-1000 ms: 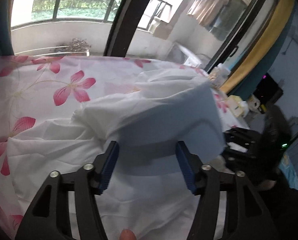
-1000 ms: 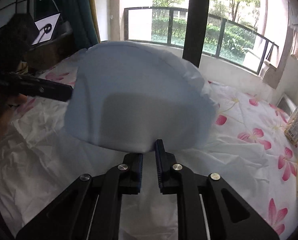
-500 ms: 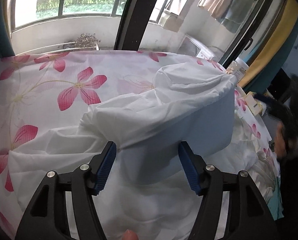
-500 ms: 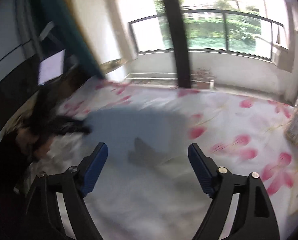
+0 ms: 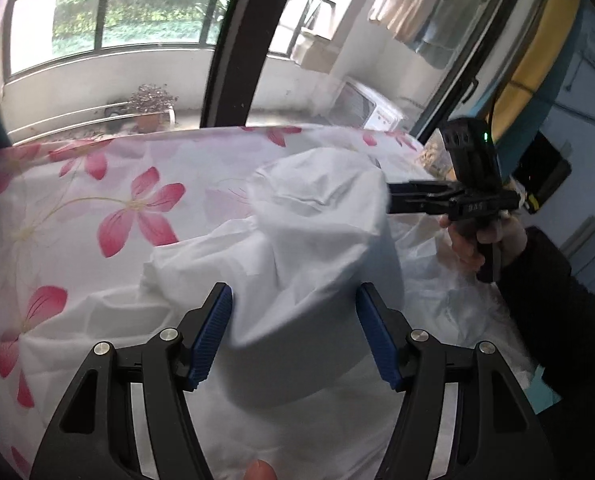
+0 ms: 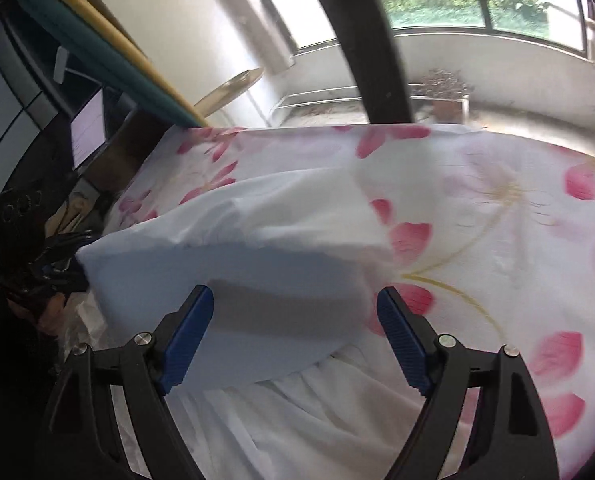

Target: Fold large clothes

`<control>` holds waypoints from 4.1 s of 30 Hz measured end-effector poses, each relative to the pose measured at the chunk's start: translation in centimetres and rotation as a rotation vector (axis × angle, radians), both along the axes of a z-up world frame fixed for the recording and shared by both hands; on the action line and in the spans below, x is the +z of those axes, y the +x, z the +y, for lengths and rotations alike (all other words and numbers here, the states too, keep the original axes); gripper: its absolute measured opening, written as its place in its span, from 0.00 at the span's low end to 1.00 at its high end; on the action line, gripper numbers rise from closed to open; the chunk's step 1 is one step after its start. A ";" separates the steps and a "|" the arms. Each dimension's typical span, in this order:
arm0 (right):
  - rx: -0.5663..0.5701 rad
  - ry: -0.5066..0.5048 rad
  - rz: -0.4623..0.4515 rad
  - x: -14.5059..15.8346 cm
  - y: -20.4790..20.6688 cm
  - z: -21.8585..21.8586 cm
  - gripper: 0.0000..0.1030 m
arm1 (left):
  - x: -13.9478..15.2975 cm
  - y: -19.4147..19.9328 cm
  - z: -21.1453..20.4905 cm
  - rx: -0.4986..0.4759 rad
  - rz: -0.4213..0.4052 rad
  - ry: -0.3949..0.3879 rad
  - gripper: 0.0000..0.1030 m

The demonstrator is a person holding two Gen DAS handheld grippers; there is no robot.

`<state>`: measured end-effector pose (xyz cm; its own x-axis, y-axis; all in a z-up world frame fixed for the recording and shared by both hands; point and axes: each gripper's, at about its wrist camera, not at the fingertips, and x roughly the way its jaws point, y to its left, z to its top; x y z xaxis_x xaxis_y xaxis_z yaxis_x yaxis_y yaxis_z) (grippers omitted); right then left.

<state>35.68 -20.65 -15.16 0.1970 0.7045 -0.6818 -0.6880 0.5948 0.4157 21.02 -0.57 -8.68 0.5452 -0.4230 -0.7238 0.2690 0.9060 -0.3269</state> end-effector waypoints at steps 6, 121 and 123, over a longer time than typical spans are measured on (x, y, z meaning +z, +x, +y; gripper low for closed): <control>0.034 0.010 -0.015 0.1 -0.3 1.0 0.81 | -0.8 0.4 -0.1 -0.039 -0.020 0.028 0.65; -0.766 0.206 -0.057 1.0 -20.1 -4.7 0.06 | -2.5 -7.5 0.3 0.123 0.297 -0.243 0.46; -0.776 0.184 -0.035 0.2 -20.4 -5.1 0.06 | -2.6 -8.2 0.0 0.120 0.285 -0.221 0.46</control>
<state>15.31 -25.74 -14.94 0.6966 0.4582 -0.5521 -0.1202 0.8332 0.5397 12.77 -0.54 -11.28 0.3903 -0.5312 -0.7520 0.0349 0.8248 -0.5644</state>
